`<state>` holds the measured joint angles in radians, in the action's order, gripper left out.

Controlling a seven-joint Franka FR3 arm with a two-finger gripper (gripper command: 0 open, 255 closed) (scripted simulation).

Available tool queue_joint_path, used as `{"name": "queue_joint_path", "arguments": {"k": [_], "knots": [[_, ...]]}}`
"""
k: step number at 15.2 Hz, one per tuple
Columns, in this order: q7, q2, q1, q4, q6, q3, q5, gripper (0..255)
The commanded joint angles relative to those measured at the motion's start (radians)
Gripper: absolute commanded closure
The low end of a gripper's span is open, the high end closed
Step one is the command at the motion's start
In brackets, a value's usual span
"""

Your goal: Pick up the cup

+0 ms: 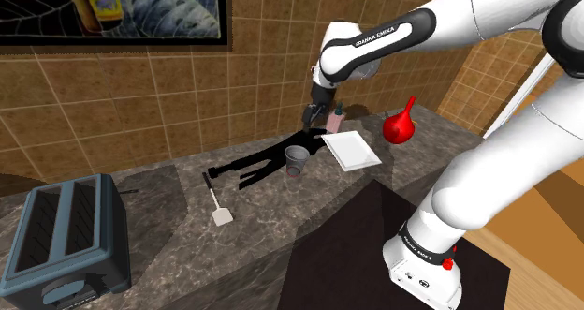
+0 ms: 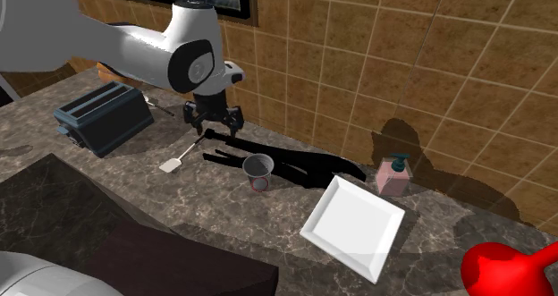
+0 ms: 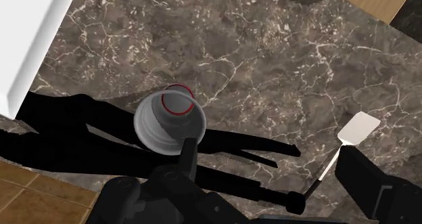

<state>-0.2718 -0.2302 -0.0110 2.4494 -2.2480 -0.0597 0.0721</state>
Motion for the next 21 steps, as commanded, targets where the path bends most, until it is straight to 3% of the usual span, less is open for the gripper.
{"name": "queue_joint_path", "arguments": {"k": [1, 9, 16, 21], "knots": [[-0.012, 0.079, -0.001, -0.015, -0.056, -0.002, 0.001, 0], [-0.055, 0.392, 0.004, -0.124, -0.226, -0.007, 0.008, 0], [-0.083, 0.67, 0.015, -0.28, -0.318, -0.005, 0.008, 0], [-0.088, 0.729, 0.019, -0.296, -0.361, 0.0, 0.014, 0]]}}
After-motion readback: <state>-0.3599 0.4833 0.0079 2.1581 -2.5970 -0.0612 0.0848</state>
